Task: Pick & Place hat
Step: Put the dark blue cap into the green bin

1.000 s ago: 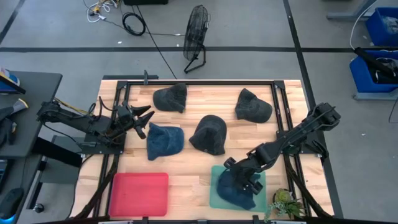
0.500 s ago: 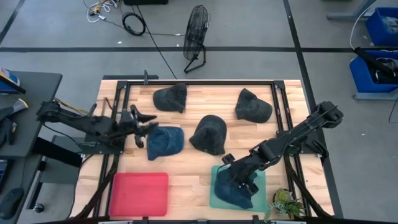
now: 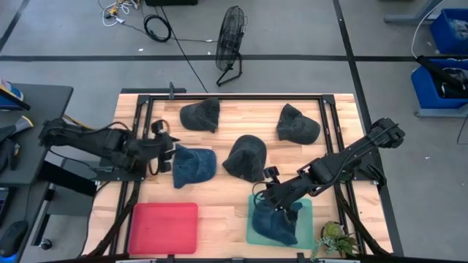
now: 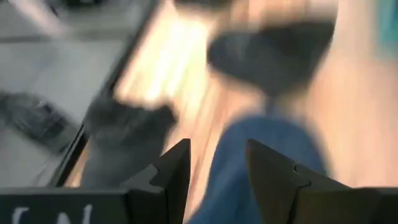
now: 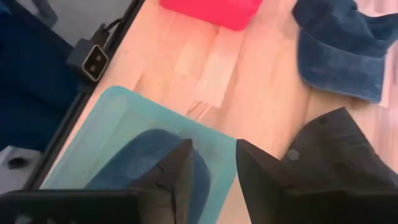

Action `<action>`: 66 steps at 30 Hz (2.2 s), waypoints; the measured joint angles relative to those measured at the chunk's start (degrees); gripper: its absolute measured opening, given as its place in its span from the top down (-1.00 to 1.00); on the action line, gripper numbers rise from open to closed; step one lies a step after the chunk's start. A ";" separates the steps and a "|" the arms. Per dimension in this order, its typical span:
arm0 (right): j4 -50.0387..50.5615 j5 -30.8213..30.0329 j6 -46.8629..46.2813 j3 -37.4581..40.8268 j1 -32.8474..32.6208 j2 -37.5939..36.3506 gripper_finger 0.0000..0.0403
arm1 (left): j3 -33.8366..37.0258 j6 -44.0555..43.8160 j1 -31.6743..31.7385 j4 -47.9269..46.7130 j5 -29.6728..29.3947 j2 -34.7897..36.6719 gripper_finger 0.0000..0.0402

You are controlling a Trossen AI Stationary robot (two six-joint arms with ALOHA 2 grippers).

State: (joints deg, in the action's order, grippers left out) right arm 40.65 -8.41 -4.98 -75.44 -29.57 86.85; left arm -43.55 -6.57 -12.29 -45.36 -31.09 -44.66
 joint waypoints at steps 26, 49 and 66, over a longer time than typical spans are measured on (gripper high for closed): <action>0.29 0.28 2.48 0.24 2.02 0.04 0.38 | -3.55 19.30 19.25 3.69 15.79 -42.32 0.23; -0.44 -16.34 -6.30 0.26 2.72 0.08 0.38 | -19.12 -13.98 17.10 -2.75 18.06 -40.70 0.94; -24.83 -37.66 -5.57 7.84 12.16 0.16 -0.12 | -22.85 -22.86 11.26 24.92 3.19 -43.62 0.88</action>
State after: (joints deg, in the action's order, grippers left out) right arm 15.82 -46.06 -10.55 -67.60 -17.42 87.01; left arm -66.40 -29.43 -1.04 -20.44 -27.90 -88.27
